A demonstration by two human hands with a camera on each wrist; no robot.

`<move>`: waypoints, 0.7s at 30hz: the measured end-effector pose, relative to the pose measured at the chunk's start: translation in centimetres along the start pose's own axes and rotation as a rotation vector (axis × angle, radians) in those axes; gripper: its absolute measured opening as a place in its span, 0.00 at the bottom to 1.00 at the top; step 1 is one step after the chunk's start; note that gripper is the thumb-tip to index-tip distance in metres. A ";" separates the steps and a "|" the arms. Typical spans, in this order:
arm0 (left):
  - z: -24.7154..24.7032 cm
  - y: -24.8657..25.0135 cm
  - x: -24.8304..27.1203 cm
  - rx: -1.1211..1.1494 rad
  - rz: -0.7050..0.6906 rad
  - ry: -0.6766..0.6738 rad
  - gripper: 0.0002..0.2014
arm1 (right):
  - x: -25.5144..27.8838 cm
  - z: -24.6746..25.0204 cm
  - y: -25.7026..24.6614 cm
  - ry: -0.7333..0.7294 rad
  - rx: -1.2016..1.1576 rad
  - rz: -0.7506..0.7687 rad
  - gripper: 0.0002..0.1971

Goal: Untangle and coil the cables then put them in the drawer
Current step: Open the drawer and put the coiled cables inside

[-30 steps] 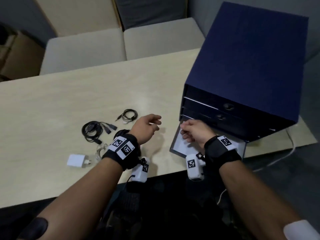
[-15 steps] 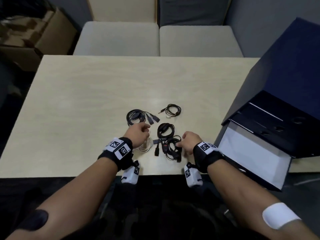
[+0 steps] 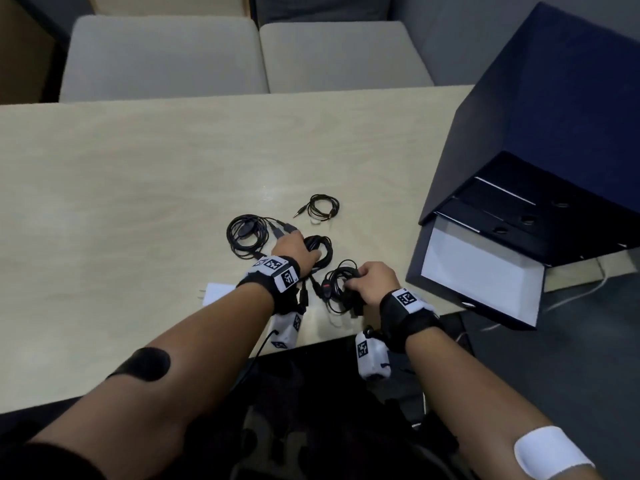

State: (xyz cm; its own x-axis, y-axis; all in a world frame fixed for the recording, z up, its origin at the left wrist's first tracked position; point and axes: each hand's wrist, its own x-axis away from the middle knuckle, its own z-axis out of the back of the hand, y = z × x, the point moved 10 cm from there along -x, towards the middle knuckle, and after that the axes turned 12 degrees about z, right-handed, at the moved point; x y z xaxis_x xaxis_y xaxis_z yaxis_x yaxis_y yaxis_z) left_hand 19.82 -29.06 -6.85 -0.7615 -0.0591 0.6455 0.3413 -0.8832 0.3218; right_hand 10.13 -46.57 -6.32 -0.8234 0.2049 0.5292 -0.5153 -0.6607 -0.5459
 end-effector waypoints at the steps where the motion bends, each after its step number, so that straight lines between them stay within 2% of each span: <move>1: -0.1 0.1 -0.2 -0.027 0.014 0.007 0.26 | 0.3 0.2 0.4 0.018 -0.030 -0.004 0.07; 5: -0.5 0.5 -0.6 -0.113 0.024 0.008 0.21 | 1.1 1.3 1.6 0.085 -0.115 0.003 0.13; 7: -0.4 0.4 -0.7 -0.099 0.015 -0.001 0.18 | 1.3 1.9 1.7 0.113 -0.126 0.022 0.12; 12: 0.3 -0.3 -0.1 0.140 0.007 0.009 0.13 | 1.6 3.7 1.8 0.151 -0.194 0.084 0.09; 15: 0.8 0.0 1.4 0.351 -0.027 -0.030 0.12 | 1.8 6.7 2.4 0.204 -0.274 0.115 0.08; 21: 2.1 5.3 5.7 0.489 -0.202 -0.049 0.09 | 2.0 14.8 7.7 0.421 -0.527 0.061 0.07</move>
State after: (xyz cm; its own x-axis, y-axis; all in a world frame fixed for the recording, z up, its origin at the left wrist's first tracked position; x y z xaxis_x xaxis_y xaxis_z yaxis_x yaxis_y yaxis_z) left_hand 18.44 -33.12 -0.02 -0.8159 0.1221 0.5651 0.4164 -0.5539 0.7209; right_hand 8.04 -61.92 0.14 -0.8219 0.5128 0.2480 -0.4247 -0.2614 -0.8668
